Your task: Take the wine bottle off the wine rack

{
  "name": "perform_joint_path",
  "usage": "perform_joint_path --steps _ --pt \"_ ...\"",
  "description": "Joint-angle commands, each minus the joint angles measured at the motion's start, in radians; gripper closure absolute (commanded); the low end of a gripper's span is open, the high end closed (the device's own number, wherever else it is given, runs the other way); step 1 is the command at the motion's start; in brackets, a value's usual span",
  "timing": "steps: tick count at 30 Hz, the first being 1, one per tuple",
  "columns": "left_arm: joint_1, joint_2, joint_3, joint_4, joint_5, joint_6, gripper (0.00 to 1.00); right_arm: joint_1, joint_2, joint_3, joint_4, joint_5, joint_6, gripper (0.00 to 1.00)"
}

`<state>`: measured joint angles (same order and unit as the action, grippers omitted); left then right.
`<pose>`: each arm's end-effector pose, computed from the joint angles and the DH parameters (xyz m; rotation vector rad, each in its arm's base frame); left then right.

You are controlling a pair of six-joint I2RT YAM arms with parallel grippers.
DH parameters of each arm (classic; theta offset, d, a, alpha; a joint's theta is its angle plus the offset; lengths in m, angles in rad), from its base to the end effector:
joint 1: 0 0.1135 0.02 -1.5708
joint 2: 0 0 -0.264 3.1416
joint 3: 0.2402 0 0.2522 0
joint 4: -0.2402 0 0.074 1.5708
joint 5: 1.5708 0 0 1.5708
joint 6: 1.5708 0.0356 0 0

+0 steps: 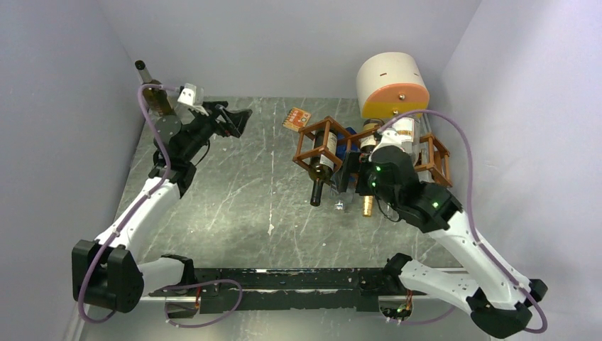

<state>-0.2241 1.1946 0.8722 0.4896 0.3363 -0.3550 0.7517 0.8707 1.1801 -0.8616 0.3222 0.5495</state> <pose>0.2708 -0.0738 0.3562 0.1921 1.4386 -0.7121 0.1222 0.0988 0.3906 -0.0225 2.1225 0.4416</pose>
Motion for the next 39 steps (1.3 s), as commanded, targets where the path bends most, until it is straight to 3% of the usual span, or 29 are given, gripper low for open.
perform_joint_path --steps 1,10,13,15,20,24,31,34,39 --pt "-0.01 -0.055 -0.009 0.035 0.091 0.017 0.01 -0.003 0.041 -0.024 0.007 0.031 0.076 0.0" --pt "-0.015 -0.145 -0.019 -0.03 0.057 0.066 0.01 -0.003 0.176 0.211 -0.356 0.511 0.145 0.0" --pt "-0.019 -0.157 -0.012 -0.049 0.058 0.067 0.0 -0.007 0.218 0.251 -0.496 0.615 0.236 0.0" --pt "-0.024 -0.165 -0.015 -0.044 0.061 0.061 0.01 -0.028 0.203 0.208 -0.49 0.643 0.253 0.0" --pt "-0.026 -0.155 -0.008 -0.055 0.07 0.026 0.04 -0.31 0.127 0.059 -0.192 0.419 0.07 0.0" --pt "-0.027 -0.14 -0.001 -0.06 0.089 0.013 0.05 -0.513 0.101 0.0 -0.076 0.231 -0.05 0.05" --pt "-0.027 -0.121 0.013 -0.067 0.117 0.001 0.1 -0.619 0.13 -0.103 0.034 -0.059 -0.138 0.19" --pt "-0.027 -0.108 0.008 -0.057 0.125 -0.002 0.11 -0.651 0.137 -0.121 0.051 -0.076 -0.151 0.31" --pt "-0.028 -0.089 0.013 -0.074 0.108 0.011 0.11 -0.691 0.121 -0.163 0.081 -0.11 -0.174 0.36"
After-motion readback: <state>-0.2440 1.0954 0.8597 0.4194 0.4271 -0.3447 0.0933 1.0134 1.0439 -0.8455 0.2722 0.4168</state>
